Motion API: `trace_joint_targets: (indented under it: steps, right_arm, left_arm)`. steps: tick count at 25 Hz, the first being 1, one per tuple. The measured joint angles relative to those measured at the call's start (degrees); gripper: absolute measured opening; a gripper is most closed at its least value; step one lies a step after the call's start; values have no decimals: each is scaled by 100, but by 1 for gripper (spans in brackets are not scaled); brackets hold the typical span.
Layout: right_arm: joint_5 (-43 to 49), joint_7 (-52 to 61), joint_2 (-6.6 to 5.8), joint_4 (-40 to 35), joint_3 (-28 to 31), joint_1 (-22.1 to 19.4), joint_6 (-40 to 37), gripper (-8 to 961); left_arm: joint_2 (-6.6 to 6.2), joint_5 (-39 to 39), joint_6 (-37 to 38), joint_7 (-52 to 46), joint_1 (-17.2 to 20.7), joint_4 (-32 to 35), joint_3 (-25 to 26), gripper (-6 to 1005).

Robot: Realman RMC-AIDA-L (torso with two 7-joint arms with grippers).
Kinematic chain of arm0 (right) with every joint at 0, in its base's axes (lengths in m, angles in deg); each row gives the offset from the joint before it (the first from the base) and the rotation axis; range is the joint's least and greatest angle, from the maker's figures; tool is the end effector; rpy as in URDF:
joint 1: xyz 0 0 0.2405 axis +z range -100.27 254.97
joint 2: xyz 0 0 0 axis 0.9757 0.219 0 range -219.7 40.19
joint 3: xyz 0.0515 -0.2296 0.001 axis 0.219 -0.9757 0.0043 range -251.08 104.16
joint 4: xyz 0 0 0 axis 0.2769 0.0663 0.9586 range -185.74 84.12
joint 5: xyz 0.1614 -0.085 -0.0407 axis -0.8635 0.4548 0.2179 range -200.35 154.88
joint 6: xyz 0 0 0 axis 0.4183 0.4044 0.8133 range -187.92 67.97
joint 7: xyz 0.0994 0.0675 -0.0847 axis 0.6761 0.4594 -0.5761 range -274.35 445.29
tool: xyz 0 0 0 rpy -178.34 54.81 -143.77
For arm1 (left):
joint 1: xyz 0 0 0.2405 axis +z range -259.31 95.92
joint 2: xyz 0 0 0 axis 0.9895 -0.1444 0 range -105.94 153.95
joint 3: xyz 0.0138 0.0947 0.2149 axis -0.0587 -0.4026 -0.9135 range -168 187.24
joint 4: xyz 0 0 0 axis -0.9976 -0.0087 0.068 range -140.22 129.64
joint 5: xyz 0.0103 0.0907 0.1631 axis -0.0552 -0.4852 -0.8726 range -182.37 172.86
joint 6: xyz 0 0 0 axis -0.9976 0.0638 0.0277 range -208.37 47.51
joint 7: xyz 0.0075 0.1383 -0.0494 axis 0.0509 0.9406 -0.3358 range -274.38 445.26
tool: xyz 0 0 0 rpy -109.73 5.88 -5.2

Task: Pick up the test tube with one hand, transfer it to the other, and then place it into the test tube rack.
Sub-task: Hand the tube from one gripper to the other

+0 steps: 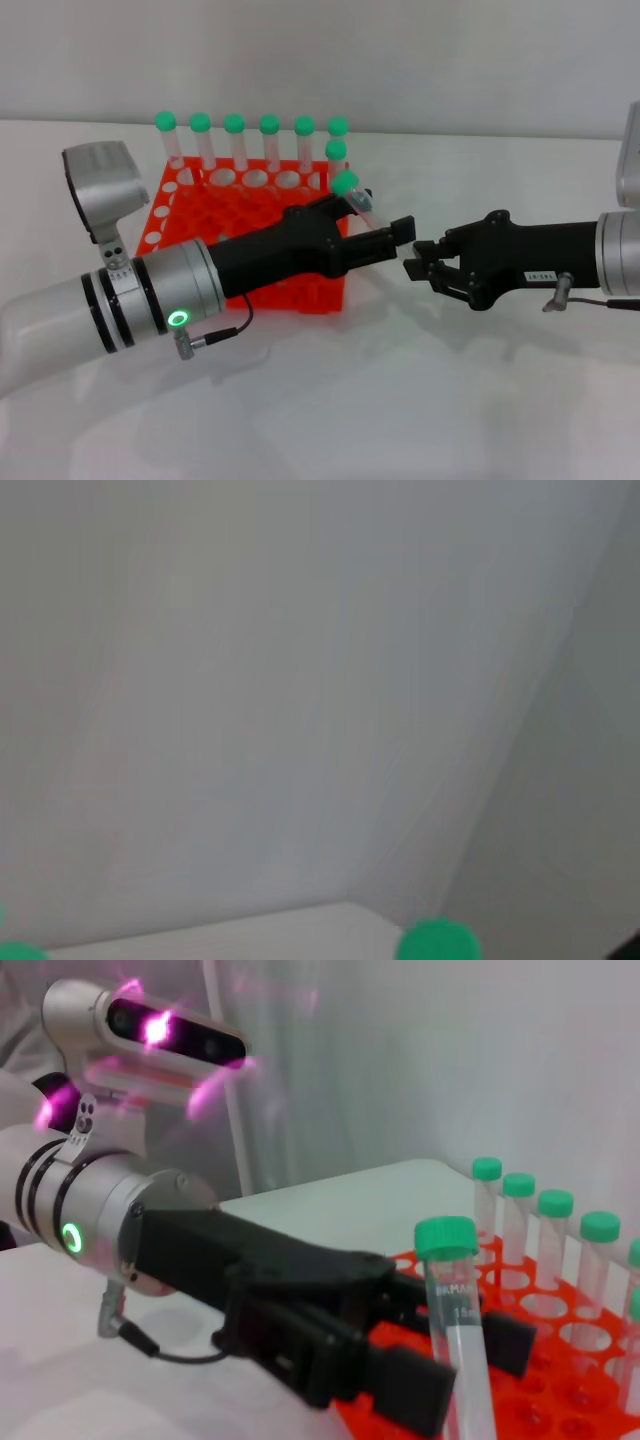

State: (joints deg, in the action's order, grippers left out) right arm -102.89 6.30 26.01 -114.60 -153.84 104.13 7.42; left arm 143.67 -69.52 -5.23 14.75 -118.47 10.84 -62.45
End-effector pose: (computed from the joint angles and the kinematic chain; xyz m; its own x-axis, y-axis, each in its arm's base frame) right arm 0.1522 0.3317 -0.0050 0.9129 -0.2073 -0.3515 -0.3055 -0.9182 -0.2521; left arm -0.1759 0.3242 -0.0484 0.5456 0.3766 0.7487 0.5758 -0.8176 -0.0083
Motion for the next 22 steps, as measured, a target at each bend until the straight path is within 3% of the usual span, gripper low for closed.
trace_joint_targets:
  steps: [15, 18, 22]
  right_arm:
    - [-159, -230, -9, 182, -144, -1, -243, 188]
    - [-175, -302, 2, 231, -145, 1, -260, 188]
    - [-265, -359, -5, 280, -145, 3, -292, 188]
  left_arm:
    - [0, 20, 12, 52, 0, 49, -61, 811]
    - [-1, 21, 12, 54, -2, 49, -61, 584]
    - [-3, 25, 12, 57, -33, 51, -61, 408]
